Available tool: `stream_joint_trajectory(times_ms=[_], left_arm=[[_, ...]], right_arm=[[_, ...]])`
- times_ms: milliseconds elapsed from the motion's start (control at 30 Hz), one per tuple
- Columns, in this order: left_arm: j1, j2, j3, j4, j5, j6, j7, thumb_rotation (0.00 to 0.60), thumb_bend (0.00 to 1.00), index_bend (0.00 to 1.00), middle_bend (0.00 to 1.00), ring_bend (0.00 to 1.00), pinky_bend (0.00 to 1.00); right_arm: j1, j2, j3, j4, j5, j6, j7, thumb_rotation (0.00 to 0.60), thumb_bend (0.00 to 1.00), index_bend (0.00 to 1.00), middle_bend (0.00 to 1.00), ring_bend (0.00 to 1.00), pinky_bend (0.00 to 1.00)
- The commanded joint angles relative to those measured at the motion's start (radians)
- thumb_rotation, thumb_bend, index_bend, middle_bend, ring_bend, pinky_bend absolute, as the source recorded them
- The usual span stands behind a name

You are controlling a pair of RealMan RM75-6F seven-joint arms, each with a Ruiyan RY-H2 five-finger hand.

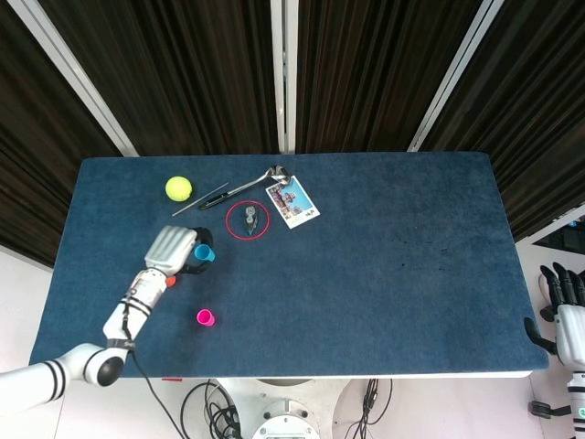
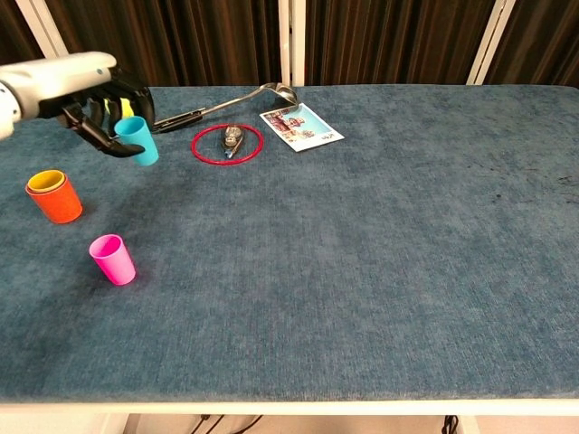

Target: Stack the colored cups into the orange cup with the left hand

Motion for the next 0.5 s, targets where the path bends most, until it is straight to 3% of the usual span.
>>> stream_joint_trajectory(times_ms=[33, 267, 500], left_arm=[[0.071, 0.133, 0.018, -0.132, -0.033, 0.042, 0.001, 0.6, 0.28, 0.48, 0.49, 0.54, 0.6], [0.139, 0.172, 0.093, -0.171, 0.02, 0.084, 0.005, 0.6, 0.28, 0.48, 0.49, 0.54, 0.6], [0.164, 0.136, 0.103, -0.111, 0.033, 0.099, -0.029, 0.6, 0.28, 0.48, 0.49, 0.54, 0.6]], right_arm=[[0.003, 0.003, -0.002, -0.007, -0.005, -0.001, -0.009, 0.6, 0.28, 0.0, 0.0, 0.0, 0.0], [0.013, -0.003, -0.006, -0.027, -0.015, -0.009, -0.038, 0.6, 0.29, 0.0, 0.0, 0.0, 0.0], [0.021, -0.01, -0.011, -0.051, -0.024, -0.011, -0.079, 0.6, 0.29, 0.0, 0.0, 0.0, 0.0]])
